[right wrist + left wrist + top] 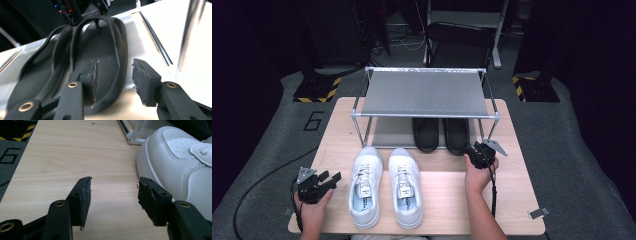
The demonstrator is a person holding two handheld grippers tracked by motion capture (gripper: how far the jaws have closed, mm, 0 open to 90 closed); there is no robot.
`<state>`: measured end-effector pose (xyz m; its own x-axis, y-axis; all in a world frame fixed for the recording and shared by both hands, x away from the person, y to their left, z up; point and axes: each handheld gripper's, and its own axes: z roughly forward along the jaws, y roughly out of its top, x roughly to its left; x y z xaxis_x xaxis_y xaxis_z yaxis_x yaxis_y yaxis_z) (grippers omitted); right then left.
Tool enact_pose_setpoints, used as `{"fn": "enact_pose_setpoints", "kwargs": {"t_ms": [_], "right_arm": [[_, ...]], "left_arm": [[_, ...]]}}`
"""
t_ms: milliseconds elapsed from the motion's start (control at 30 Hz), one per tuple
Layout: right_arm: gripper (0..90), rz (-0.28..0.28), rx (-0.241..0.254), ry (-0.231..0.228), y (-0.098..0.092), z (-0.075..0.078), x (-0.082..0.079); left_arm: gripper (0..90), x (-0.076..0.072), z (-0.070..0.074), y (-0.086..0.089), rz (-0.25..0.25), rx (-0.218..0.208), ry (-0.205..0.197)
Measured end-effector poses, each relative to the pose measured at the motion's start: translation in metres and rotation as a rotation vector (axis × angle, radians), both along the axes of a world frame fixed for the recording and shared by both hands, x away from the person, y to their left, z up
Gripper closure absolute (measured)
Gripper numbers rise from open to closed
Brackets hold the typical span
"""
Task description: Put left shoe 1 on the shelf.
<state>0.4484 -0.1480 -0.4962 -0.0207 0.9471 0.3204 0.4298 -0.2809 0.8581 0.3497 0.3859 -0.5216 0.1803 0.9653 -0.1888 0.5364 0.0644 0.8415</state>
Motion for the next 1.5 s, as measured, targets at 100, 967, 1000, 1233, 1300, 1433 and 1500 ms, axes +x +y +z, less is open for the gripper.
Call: {"fn": "enact_pose_setpoints", "kwargs": {"t_ms": [100,967,1000,1233,1300,1433,1500], "right_arm": [[54.4,0.055,-0.010,-0.017,-0.003,0.006,-0.016],[55.0,0.363,-0.086,-0.006,-0.024,0.014,-0.089],[54.3,0.374,-0.092,-0.007,-0.026,0.012,-0.093],[49.5,0.423,-0.155,-0.015,-0.030,0.001,-0.116],[49.1,0.427,-0.163,-0.010,-0.031,-0.003,-0.122],[48.7,0.432,-0.115,0.002,-0.036,-0.013,-0.130],[48.7,0.421,-0.121,0.012,-0.037,-0.014,-0.131]], "left_arm": [[43.7,0.001,0.001,-0.002,-0.006,0.002,0.006],[40.4,-0.013,0.034,-0.016,-0.108,-0.048,-0.016],[40.4,-0.015,0.035,-0.017,-0.119,-0.044,-0.015],[42.6,-0.026,0.045,-0.028,-0.177,-0.030,-0.008],[42.6,-0.030,0.049,-0.031,-0.184,-0.029,-0.010],[41.8,-0.040,0.055,-0.038,-0.204,-0.027,-0.020],[41.1,-0.043,0.057,-0.038,-0.198,-0.030,-0.017]]}}
